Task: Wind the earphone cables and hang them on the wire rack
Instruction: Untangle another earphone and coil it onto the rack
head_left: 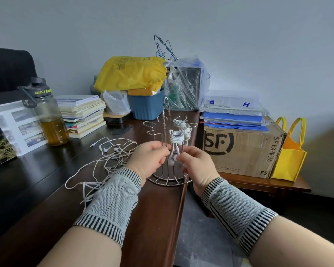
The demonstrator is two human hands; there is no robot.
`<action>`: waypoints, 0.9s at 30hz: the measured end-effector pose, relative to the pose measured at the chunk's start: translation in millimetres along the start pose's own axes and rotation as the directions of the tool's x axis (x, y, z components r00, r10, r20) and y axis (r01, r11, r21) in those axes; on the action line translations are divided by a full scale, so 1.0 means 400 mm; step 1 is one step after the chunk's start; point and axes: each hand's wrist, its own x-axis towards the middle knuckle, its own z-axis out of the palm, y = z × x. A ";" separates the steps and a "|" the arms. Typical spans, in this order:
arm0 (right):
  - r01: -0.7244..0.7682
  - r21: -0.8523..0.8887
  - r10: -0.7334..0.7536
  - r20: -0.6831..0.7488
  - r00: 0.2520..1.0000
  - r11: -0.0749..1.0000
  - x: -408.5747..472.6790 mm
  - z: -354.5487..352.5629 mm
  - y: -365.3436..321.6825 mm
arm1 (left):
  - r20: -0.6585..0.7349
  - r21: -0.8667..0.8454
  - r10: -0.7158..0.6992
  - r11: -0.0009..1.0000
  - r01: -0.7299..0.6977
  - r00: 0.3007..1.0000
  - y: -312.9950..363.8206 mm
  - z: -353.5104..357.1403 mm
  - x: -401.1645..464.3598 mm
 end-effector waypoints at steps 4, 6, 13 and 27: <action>0.047 -0.015 -0.047 -0.057 0.997 0.999 0.033 0.033 0.029 | -0.225 0.216 0.072 0.976 -0.023 0.972 -0.049 0.009 0.025; 0.095 -0.052 -0.101 -0.107 0.989 0.994 0.045 0.050 0.051 | -0.311 0.246 0.117 0.969 -0.039 0.943 -0.069 0.011 0.021; 0.188 -0.178 -0.236 -0.305 0.923 0.966 0.054 0.074 0.090 | -0.483 0.337 0.260 0.937 -0.096 0.836 -0.071 0.018 0.022; 0.296 -0.453 -0.434 -0.237 0.869 0.841 0.063 0.080 0.113 | -0.389 0.296 0.319 0.932 -0.211 0.864 -0.068 0.036 0.021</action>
